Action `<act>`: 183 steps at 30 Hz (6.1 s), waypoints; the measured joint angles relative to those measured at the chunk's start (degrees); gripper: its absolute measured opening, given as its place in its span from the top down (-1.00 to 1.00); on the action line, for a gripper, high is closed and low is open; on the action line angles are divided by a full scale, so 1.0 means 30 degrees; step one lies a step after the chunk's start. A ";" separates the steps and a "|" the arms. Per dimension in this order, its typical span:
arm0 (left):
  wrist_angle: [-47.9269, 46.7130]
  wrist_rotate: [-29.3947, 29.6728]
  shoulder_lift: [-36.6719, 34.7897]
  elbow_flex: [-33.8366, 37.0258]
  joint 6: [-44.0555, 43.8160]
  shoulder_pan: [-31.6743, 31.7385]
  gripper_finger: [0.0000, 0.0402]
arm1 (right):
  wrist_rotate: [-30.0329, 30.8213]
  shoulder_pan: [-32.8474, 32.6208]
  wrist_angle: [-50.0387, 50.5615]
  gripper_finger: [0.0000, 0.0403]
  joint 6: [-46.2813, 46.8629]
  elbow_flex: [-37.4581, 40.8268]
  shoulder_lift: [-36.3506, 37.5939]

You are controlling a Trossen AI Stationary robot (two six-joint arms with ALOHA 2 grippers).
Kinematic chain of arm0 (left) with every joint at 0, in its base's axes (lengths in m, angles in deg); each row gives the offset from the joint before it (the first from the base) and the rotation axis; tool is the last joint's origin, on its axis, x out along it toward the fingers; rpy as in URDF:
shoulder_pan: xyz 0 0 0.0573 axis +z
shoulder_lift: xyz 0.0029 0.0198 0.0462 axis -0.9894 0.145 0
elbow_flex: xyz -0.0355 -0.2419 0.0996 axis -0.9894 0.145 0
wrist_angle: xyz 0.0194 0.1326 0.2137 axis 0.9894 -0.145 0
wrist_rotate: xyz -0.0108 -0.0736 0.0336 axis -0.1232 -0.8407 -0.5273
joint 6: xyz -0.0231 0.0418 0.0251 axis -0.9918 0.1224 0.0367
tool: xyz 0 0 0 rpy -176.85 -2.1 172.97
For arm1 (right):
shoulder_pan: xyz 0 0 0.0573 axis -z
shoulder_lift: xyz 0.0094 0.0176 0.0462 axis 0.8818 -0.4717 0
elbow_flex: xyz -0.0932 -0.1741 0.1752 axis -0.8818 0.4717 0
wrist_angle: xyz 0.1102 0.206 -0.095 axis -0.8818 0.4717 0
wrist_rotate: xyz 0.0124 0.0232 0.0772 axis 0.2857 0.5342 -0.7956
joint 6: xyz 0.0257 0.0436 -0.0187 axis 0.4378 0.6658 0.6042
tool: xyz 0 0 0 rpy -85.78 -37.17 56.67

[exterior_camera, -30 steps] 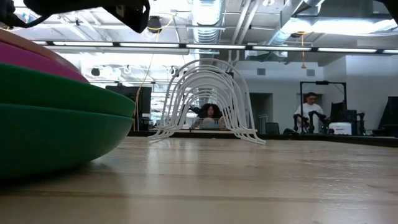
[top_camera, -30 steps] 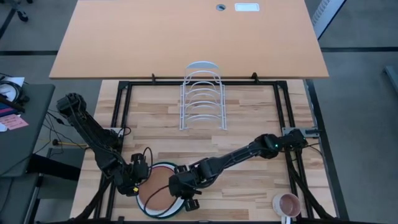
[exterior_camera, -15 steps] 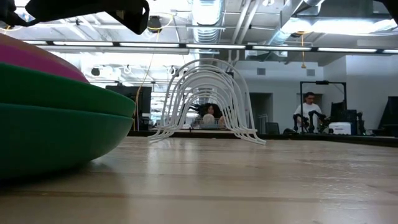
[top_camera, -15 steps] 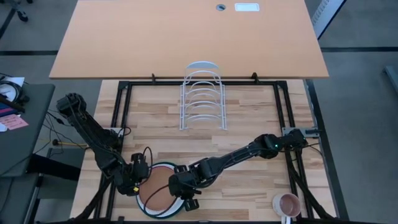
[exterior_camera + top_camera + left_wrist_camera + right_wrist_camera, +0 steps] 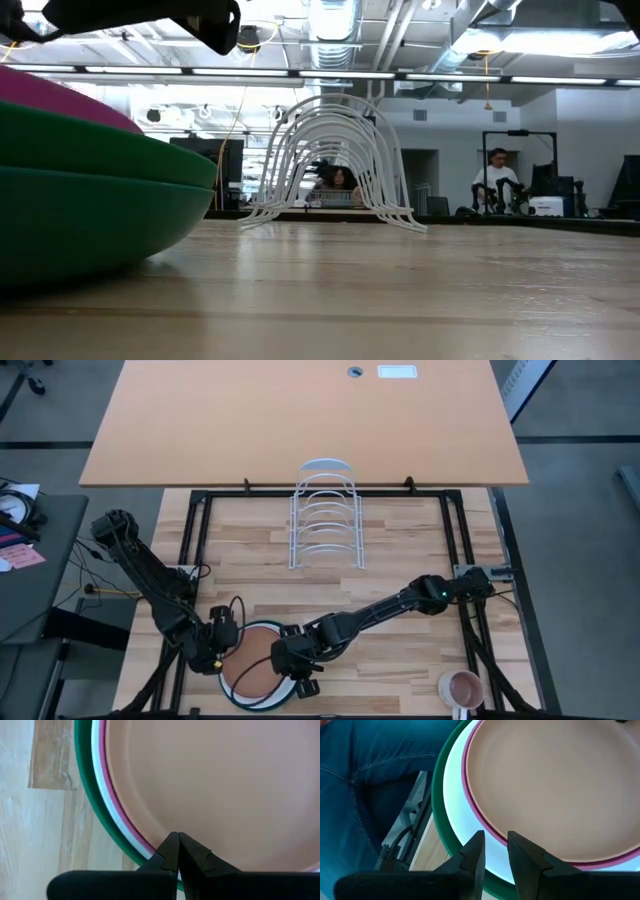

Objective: Sort dishes
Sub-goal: Put the orange plate on the dish rack

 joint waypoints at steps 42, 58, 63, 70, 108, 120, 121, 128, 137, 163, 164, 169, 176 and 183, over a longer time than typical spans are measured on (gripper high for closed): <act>0.0747 0.0383 0.0012 0.0302 0.0432 0.0000 1.00 | 0.0372 0.0022 -0.1894 0.57 -0.1520 0.0000 -0.0007; -0.0745 0.0076 0.0012 -0.0472 -0.0247 0.0000 1.00 | 0.0415 0.0073 -0.1945 0.57 -0.1495 0.0000 -0.0007; 0.0003 0.0119 -0.0003 0.0253 -0.0395 0.0000 1.00 | 0.0423 0.0073 -0.1956 0.57 -0.1468 0.0000 -0.0007; 0.2437 -0.0041 -0.0025 0.1543 -0.0384 -0.0007 1.00 | 0.0452 0.0160 -0.2051 0.57 -0.0712 0.0000 -0.0007; 0.2773 -0.0165 0.0004 0.1596 -0.0304 -0.0007 1.00 | -0.2158 0.1188 -0.2810 0.26 -0.6328 0.0022 -0.0036; 0.2794 -0.0157 0.0004 0.1596 -0.0297 -0.0007 1.00 | -0.3402 0.1371 -0.4572 0.27 -0.6065 0.1623 -0.0029; 0.2795 -0.0163 0.0004 0.1596 -0.0297 -0.0007 1.00 | -0.3402 0.1404 -0.4487 0.27 -0.6144 0.1666 -0.0030; 0.2795 -0.0150 0.0012 0.1596 -0.0173 -0.0007 1.00 | -0.3507 0.1557 -0.4685 0.37 -0.7404 0.1661 -0.0029; 0.2788 0.0002 0.0012 0.1596 -0.0027 -0.0005 1.00 | -0.4078 0.1588 -0.4818 0.80 -0.7454 0.1661 -0.0029; -0.4722 0.3586 -0.0017 -0.5453 0.4007 -0.0022 1.00 | -0.5399 0.1632 -0.5009 1.00 -0.6127 0.1647 -0.0029; -0.5026 0.3895 -0.0017 -0.5751 0.4145 -0.0022 1.00 | -0.5399 0.1625 -0.5013 1.00 -0.6127 0.1647 -0.0029; -0.6602 0.4857 -0.0025 -0.7061 0.4402 -0.0029 1.00 | -0.5399 0.1640 -0.4287 1.00 -0.6187 0.0961 -0.0029; -0.8692 0.6628 -0.0039 -0.8830 0.3885 -0.0029 1.00 | -0.4778 0.1792 -0.3181 1.00 -0.6376 -0.0024 0.0272; -1.1578 1.0657 -0.0047 -1.0654 0.1573 -0.0297 1.00 | -0.1190 0.1559 -0.0064 1.00 -0.6189 -0.0095 0.1421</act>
